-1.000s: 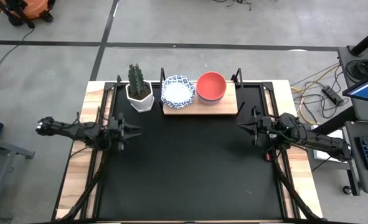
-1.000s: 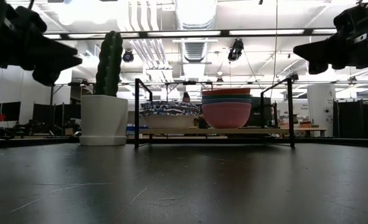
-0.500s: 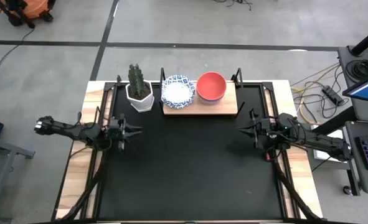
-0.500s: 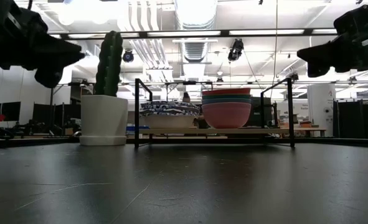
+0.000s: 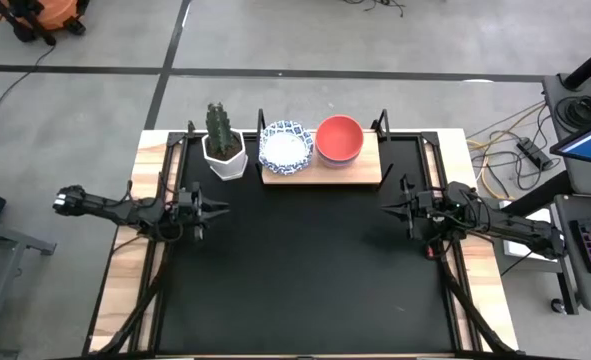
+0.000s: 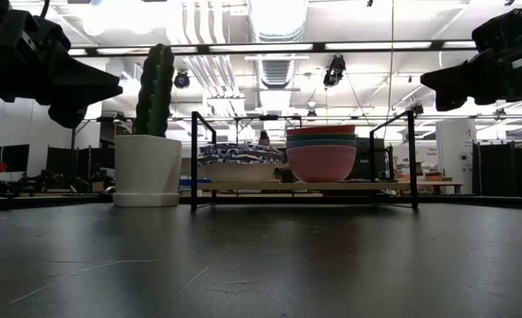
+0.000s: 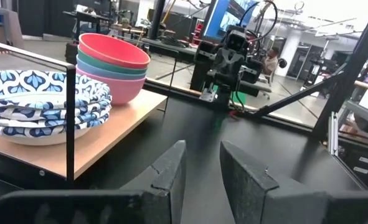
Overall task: Place and stack bowls onto a shelf
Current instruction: Return to Home Position
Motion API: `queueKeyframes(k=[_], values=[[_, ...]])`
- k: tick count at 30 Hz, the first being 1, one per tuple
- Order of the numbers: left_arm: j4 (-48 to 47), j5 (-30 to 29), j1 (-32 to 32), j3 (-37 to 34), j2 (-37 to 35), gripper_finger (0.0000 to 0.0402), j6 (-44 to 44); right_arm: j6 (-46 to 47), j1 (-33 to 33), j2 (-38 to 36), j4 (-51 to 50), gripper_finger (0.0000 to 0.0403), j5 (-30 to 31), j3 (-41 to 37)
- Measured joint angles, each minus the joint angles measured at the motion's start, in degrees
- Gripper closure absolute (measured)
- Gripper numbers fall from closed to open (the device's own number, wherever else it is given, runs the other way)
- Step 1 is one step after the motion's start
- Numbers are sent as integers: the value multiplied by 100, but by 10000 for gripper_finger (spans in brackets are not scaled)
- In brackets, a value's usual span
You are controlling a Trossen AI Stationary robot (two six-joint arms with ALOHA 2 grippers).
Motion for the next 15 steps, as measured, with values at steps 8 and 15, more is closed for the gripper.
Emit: queueKeyframes(k=[8, 15], values=[[6, 0, 0, 2, 13, 320, 0, 0, 0, 0, 0, 394, 0, -2], [17, 2, 0, 9, 44, 320, 0, 0, 0, 0, 2, 394, 0, -2]])
